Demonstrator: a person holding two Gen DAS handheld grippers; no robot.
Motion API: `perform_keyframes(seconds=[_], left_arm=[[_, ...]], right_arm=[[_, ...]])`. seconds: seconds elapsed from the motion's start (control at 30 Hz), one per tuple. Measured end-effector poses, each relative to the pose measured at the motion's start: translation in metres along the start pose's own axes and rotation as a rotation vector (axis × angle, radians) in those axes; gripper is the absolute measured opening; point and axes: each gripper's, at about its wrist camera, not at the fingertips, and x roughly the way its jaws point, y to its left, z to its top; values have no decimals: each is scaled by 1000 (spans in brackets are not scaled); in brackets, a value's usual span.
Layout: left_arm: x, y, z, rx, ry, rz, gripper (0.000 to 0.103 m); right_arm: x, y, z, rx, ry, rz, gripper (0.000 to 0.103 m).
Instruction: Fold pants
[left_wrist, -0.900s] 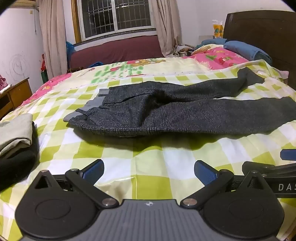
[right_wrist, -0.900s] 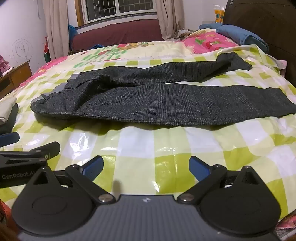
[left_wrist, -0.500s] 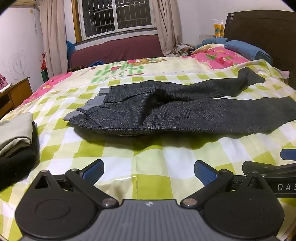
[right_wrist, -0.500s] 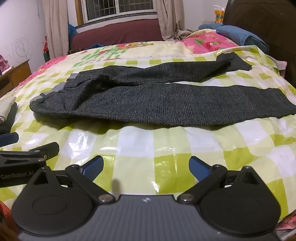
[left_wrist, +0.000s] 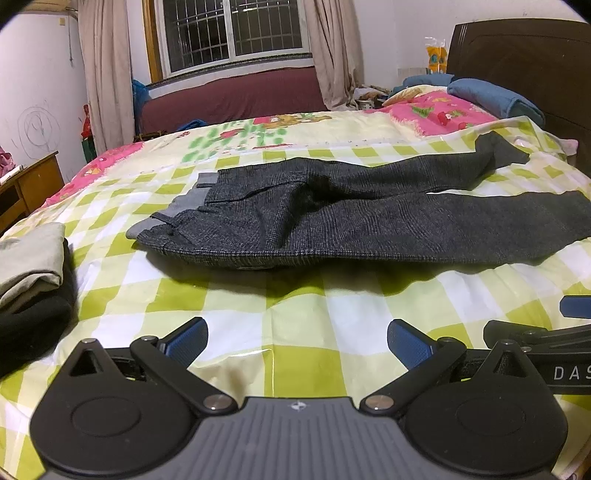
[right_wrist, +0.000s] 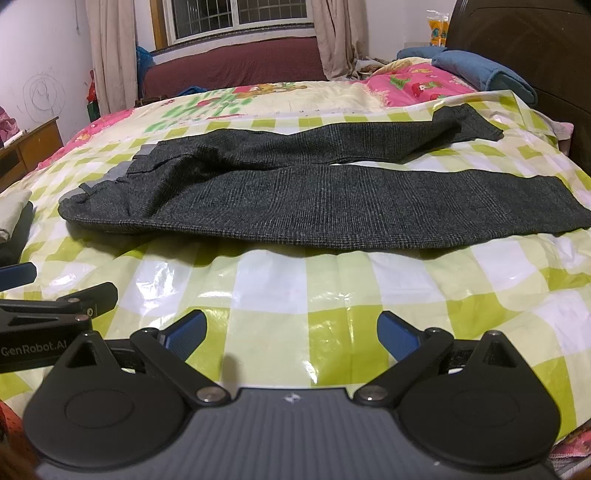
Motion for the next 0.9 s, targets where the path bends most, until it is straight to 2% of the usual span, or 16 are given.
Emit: perform_keyframes(seconds=[0.9], left_arm=[[10, 0, -3, 0, 4, 1, 103]], right_arm=[[0, 1, 0, -3, 2, -3, 98]])
